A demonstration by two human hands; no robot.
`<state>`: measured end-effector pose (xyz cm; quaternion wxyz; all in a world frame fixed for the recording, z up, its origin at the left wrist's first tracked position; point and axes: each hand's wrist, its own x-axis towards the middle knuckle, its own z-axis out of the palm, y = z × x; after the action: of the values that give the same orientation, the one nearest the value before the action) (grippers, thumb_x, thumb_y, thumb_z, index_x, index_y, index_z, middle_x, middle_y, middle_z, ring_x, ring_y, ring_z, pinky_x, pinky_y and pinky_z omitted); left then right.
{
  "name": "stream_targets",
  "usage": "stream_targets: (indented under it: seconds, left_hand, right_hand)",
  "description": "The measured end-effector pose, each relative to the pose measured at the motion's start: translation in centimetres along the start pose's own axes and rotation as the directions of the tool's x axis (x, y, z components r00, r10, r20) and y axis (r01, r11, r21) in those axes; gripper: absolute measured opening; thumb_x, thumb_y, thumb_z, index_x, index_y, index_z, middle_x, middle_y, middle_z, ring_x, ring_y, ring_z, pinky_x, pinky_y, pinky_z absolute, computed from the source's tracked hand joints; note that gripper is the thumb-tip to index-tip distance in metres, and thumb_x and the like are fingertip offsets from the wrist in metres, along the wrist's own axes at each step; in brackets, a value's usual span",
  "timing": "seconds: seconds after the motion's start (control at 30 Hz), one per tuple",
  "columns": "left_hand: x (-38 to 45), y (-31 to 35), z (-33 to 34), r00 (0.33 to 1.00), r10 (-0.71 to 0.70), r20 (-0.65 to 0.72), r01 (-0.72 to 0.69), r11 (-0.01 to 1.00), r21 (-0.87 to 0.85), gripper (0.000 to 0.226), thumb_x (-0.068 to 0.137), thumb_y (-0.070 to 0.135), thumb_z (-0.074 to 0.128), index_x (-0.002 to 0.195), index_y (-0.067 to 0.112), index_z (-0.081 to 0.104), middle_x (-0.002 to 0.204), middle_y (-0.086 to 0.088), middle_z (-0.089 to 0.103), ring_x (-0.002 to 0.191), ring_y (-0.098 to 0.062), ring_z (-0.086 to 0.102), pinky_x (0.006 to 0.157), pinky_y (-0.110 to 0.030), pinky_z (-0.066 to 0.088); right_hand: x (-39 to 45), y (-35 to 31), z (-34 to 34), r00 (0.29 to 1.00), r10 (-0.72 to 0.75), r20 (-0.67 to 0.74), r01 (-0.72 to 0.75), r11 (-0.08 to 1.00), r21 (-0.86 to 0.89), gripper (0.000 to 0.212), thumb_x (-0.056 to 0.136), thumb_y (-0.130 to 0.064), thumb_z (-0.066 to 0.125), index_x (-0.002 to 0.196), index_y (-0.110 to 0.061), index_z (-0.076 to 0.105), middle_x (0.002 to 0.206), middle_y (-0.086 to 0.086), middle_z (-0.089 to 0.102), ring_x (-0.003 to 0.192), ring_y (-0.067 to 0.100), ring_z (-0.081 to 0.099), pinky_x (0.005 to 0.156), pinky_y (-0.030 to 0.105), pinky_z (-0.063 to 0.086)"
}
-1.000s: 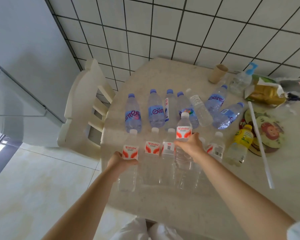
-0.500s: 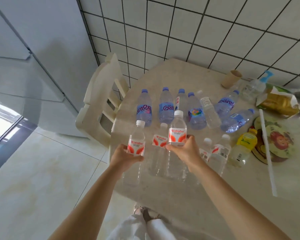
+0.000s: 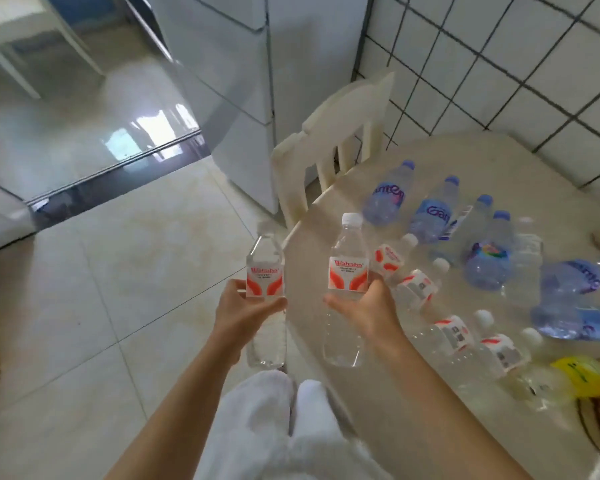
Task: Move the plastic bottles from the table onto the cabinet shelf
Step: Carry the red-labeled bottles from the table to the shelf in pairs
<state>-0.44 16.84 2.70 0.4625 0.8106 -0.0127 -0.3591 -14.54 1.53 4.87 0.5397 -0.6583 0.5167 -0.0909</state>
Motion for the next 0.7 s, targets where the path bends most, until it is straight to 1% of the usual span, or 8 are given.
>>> stream_targets:
  seconds: [0.1,0.2,0.3,0.4,0.43,0.57,0.63,0.7]
  left_hand:
    - [-2.7,-2.9,-2.6,0.993,-0.042,-0.107,0.033,0.996,-0.081,0.062,0.050,0.036,0.089,0.100,0.026,0.054,0.095,0.003,0.066,0.084,-0.013,0.067,0.065,-0.027,0.051]
    - [-5.2,-5.9,-5.4,0.967,-0.112,-0.229,0.075,0.984,-0.165,0.063,0.059,0.033,0.090,0.108,0.024,0.051,0.098,0.005,0.063,0.087,-0.013,0.065,0.065,-0.025,0.051]
    - [-7.9,-9.0,-8.0,0.918,-0.195,-0.345,0.102,0.958,-0.269,0.063,0.062,0.030,0.089,0.111,0.024,0.050,0.099,0.006,0.062,0.087,-0.013,0.064,0.066,-0.025,0.051]
    - [-10.9,-12.2,-10.5,0.855,-0.272,-0.441,0.102,0.922,-0.373,0.059,0.061,0.027,0.090,0.106,0.024,0.053,0.098,0.004,0.064,0.086,-0.013,0.065,0.070,-0.029,0.054]
    - [-12.1,-13.3,-11.3,0.828,-0.297,-0.476,0.094,0.910,-0.404,0.059,0.060,0.026,0.090,0.106,0.023,0.053,0.099,0.004,0.065,0.086,-0.014,0.066,0.071,-0.030,0.055]
    - [-16.6,-17.8,-14.2,0.717,-0.382,-0.583,0.054,0.864,-0.500,0.060,0.061,0.028,0.090,0.109,0.023,0.053,0.101,0.004,0.065,0.085,-0.013,0.067,0.070,-0.028,0.055]
    - [-19.0,-20.1,-15.5,0.654,-0.440,-0.616,0.040,0.833,-0.552,0.059,0.062,0.030,0.089,0.109,0.023,0.054,0.101,0.003,0.066,0.086,-0.014,0.067,0.073,-0.032,0.057]
    - [-21.7,-22.6,-16.9,0.595,-0.502,-0.627,0.023,0.791,-0.611,0.057,0.063,0.030,0.089,0.108,0.022,0.055,0.102,0.002,0.066,0.087,-0.016,0.067,0.077,-0.035,0.057]
  right_hand:
    - [-1.5,-0.8,2.3,0.987,-0.040,0.155,0.046,0.998,-0.036,0.059,0.059,-0.030,0.087,0.104,-0.027,0.049,0.094,-0.010,0.060,0.085,0.002,0.059,0.064,0.014,0.044]
    - [-3.2,-1.8,5.3,0.955,-0.072,0.287,0.106,0.989,-0.104,0.063,0.059,-0.030,0.087,0.110,-0.021,0.051,0.094,-0.013,0.058,0.085,0.001,0.058,0.065,0.015,0.045]
    - [-5.1,-2.6,8.5,0.898,-0.113,0.424,0.192,0.970,-0.147,0.067,0.060,-0.028,0.088,0.114,-0.020,0.049,0.097,-0.012,0.058,0.086,0.001,0.058,0.069,0.017,0.047]
    - [-7.3,-3.2,11.7,0.822,-0.130,0.555,0.266,0.949,-0.171,0.071,0.061,-0.026,0.088,0.121,-0.020,0.049,0.103,-0.006,0.062,0.092,0.009,0.063,0.080,0.026,0.054]
    - [-8.3,-3.3,13.0,0.792,-0.141,0.594,0.303,0.936,-0.181,0.072,0.061,-0.025,0.088,0.122,-0.020,0.049,0.103,-0.007,0.063,0.093,0.010,0.063,0.081,0.026,0.054]
    - [-12.9,-3.7,17.6,0.659,-0.182,0.730,0.457,0.867,-0.197,0.071,0.062,-0.026,0.087,0.120,-0.022,0.047,0.097,-0.014,0.058,0.087,0.000,0.058,0.064,0.008,0.043]
    - [-15.6,-3.5,19.9,0.586,-0.194,0.787,0.538,0.819,-0.198,0.066,0.064,-0.027,0.087,0.116,-0.023,0.047,0.093,-0.019,0.055,0.083,-0.005,0.055,0.056,0.004,0.041]
    - [-18.7,-3.2,22.3,0.512,-0.187,0.838,0.597,0.780,-0.190,0.065,0.064,-0.028,0.087,0.116,-0.023,0.048,0.093,-0.021,0.055,0.083,-0.006,0.056,0.057,0.004,0.042]
